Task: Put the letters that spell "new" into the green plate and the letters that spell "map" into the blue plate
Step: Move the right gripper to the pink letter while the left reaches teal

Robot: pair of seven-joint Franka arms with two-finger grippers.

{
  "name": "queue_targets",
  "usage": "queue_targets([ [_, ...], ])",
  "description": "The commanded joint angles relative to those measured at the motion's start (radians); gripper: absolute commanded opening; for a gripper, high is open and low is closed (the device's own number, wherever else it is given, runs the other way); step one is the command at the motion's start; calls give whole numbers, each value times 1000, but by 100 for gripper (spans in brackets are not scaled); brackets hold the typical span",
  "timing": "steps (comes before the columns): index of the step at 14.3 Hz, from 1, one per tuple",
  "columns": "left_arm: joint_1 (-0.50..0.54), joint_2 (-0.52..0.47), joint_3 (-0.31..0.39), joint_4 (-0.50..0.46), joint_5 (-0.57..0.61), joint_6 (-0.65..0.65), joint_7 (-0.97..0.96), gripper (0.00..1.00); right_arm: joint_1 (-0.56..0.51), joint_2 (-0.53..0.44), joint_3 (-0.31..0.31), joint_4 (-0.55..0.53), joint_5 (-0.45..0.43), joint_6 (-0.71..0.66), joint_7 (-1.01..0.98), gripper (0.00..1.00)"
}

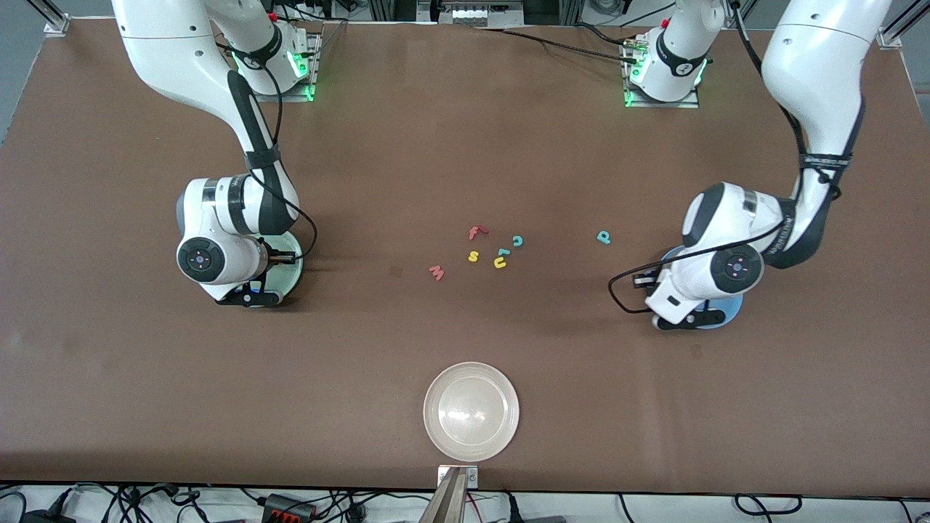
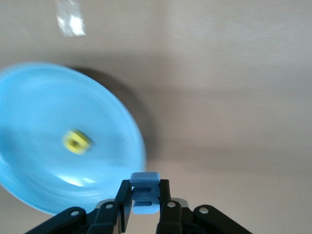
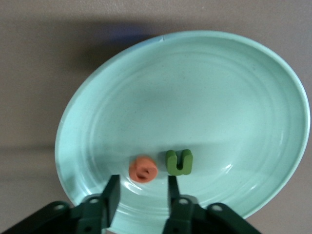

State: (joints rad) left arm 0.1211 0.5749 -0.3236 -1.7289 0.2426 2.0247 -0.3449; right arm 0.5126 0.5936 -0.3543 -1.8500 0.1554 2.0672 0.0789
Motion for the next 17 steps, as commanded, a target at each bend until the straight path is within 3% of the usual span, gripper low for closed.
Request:
queue_targets([
  [1,47,29,-11,2,78,14,145,2,4,-34,3,44,13,-34,-5,100],
  [4,55,59,-9,-23,127,65,167,7,17,-31,37,135,12,-73,-97,100],
  [5,55,60,-11,-23,127,63,167,27,17,-28,67,158,12,-73,-140,100],
  [6,54,60,-11,-21,127,63,158,78,21,-18,92,182,12,-67,-166,100],
  [7,55,60,-12,-18,127,62,162,100,21,-3,121,214,12,-67,-169,100],
  [10,46,49,-23,-14,127,40,155,100,23,35,202,288,10,-62,-174,100],
  [12,54,14,-72,-11,118,-55,156,100,49,70,256,316,1,-23,-176,100],
  [14,58,-7,-139,-15,112,-139,164,100,99,116,259,357,1,14,-182,86],
  [15,64,-7,-179,-26,109,-149,161,100,115,132,259,370,3,19,-180,75],
  [17,90,-10,-282,-73,110,-149,172,100,136,164,261,400,3,34,-179,63],
])
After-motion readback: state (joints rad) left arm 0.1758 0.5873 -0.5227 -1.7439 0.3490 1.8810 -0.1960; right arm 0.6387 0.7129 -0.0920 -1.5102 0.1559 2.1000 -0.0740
